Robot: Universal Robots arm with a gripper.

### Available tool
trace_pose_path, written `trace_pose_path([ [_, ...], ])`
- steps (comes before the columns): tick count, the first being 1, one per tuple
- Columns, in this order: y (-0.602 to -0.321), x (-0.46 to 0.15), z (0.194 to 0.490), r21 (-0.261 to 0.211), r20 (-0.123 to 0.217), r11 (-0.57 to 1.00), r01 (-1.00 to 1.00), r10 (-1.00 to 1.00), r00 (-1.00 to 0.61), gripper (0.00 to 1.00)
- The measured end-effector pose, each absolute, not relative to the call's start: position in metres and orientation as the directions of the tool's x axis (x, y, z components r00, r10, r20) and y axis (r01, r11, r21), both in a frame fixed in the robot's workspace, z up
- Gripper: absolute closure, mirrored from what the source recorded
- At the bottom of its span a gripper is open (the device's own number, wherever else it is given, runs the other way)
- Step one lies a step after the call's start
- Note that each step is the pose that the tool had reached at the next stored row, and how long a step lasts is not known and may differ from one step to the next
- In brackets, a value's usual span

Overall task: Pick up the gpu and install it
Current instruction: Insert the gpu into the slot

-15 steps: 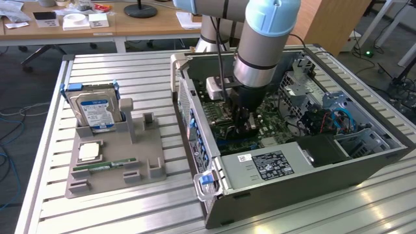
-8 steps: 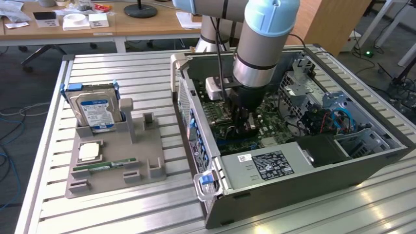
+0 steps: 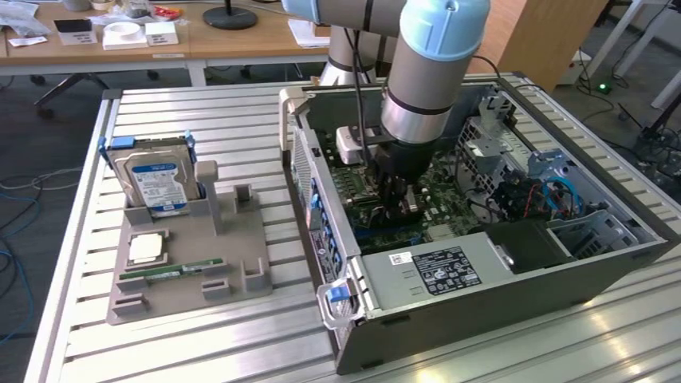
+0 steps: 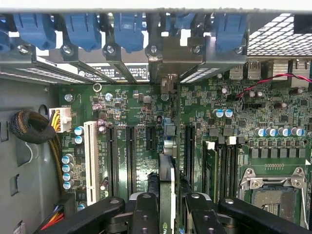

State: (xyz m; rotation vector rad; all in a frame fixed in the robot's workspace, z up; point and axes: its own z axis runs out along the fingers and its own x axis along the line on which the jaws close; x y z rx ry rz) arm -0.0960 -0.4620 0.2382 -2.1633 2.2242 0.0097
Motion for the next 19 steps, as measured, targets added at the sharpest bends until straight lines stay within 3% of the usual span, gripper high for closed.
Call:
trace_pose_path([
  [9, -0.4619, -0.0962, 0.2379, -0.023, -0.033, 0.028, -0.999, -0.999, -0.028, 0.73],
  [12, -0.462, -0.096, 0.2382, -0.023, -0.032, 0.028, -0.999, -0.999, -0.027, 0.55],
  [13, -0.462, -0.096, 0.2382, -0.023, -0.032, 0.028, -0.999, -0.999, -0.027, 0.55],
  [15, -0.462, -0.096, 0.2382, -0.023, -0.032, 0.028, -0.999, -0.999, -0.027, 0.43],
  [16, -0.462, -0.096, 0.2382, -0.023, -0.032, 0.028, -0.999, -0.999, -0.027, 0.43],
  [17, -0.462, -0.096, 0.2382, -0.023, -0.032, 0.028, -0.999, -0.999, -0.027, 0.37],
  [19, -0.462, -0.096, 0.2382, -0.023, -0.032, 0.028, -0.999, -0.999, -0.027, 0.37],
])
